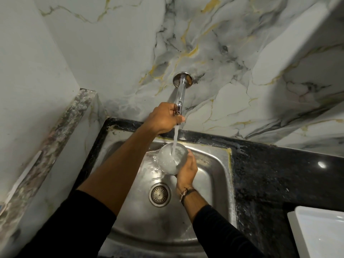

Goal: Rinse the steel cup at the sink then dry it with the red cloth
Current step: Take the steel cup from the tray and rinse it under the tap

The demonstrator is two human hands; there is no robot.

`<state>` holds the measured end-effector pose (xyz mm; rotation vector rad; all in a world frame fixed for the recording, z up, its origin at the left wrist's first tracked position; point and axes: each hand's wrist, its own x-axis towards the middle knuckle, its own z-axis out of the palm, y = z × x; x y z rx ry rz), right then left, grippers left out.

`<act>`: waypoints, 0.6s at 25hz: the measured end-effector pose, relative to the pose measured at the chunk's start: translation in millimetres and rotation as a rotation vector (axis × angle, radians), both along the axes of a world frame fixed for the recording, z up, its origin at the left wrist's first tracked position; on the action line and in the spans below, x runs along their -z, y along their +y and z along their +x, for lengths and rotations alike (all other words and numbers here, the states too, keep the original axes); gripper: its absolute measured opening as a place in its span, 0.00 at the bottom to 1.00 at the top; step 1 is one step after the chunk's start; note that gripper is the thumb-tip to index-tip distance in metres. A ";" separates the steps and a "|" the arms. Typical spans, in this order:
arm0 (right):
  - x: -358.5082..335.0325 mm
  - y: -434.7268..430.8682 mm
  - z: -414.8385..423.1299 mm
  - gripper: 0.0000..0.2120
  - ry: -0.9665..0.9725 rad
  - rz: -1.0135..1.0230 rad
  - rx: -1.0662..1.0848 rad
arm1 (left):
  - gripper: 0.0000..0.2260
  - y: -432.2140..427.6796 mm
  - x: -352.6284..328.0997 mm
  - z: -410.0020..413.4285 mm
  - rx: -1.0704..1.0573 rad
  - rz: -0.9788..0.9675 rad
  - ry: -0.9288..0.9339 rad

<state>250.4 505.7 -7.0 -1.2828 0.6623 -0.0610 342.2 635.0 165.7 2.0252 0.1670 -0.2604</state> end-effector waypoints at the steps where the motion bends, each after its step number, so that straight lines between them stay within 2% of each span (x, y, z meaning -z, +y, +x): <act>1: 2.7 -5.0 0.9 0.18 -0.001 -0.036 0.013 | 0.13 -0.4 0.0 -0.4 0.000 -0.003 0.002; 8: 8.4 3.3 -14.7 0.17 0.003 -0.168 -0.011 | 0.10 0.1 2.5 2.7 -0.005 0.009 -0.005; 15: 11.7 -14.4 -20.5 0.20 0.085 -0.408 -0.028 | 0.12 0.4 3.8 4.1 0.000 -0.003 0.010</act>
